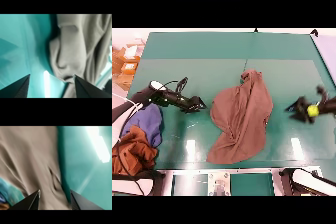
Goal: Fold the shirts.
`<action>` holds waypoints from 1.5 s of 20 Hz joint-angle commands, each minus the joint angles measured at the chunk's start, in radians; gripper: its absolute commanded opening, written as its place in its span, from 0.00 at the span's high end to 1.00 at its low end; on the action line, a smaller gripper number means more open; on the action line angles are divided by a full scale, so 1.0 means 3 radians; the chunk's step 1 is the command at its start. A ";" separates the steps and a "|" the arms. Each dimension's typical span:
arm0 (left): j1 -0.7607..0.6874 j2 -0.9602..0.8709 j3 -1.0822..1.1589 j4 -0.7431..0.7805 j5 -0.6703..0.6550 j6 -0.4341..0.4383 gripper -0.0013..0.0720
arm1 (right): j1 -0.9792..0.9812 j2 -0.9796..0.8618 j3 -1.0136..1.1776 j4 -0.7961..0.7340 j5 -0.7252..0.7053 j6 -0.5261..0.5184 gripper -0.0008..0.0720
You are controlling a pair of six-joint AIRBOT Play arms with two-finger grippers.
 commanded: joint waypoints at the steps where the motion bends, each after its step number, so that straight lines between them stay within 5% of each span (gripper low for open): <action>1: 0.0039 0.0001 0.0004 0.0042 0.0151 0.0069 0.13 | 0.0188 0.0610 -0.1254 -0.0051 -0.0187 0.0061 0.37; 6: 0.0039 -0.0032 0.0004 0.0033 0.0156 0.0067 0.13 | 0.1002 0.0617 -0.1867 0.0384 -0.1082 0.0010 0.37; 9: 0.0038 -0.0033 0.0003 0.0036 0.0127 0.0066 0.13 | 0.1277 0.0617 -0.1857 0.0622 -0.1485 0.0000 0.47; 11: 0.0014 -0.0036 -0.0031 0.0037 0.0142 0.0065 0.13 | 0.1282 0.0617 -0.1754 0.0624 -0.1502 -0.0216 0.96; 17: -0.0613 -0.0042 -0.0258 -0.0017 0.0800 0.0037 0.13 | 0.0872 0.0623 -0.1036 0.0270 -0.1250 -0.0237 0.96; 18: -0.0757 -0.0043 -0.0258 -0.0038 0.0928 0.0032 0.16 | 0.0821 0.0623 -0.0940 0.0198 -0.1202 -0.0234 0.96; 20: -0.0999 -0.0047 -0.0258 -0.0037 0.1127 0.0003 0.43 | 0.0731 0.0623 -0.0839 0.0186 -0.1172 -0.0247 0.96; 22: -0.1115 -0.0120 -0.0257 -0.0019 0.1172 -0.0075 0.50 | 0.0701 0.0622 -0.0805 0.0178 -0.1172 -0.0306 0.96; 23: -0.1128 -0.0170 -0.0257 0.0006 0.1174 -0.0135 0.61 | 0.0701 0.0622 -0.0799 0.0179 -0.1172 -0.0340 0.96; 24: -0.1128 -0.0200 -0.0257 0.0051 0.1188 -0.0126 0.95 | 0.0701 0.0622 -0.0791 0.0178 -0.1174 -0.0355 0.96; 30: -0.1069 0.0389 0.0420 0.0743 0.1086 -0.0409 0.96 | 0.0701 0.0629 0.0151 0.0439 -0.0754 -0.0440 0.96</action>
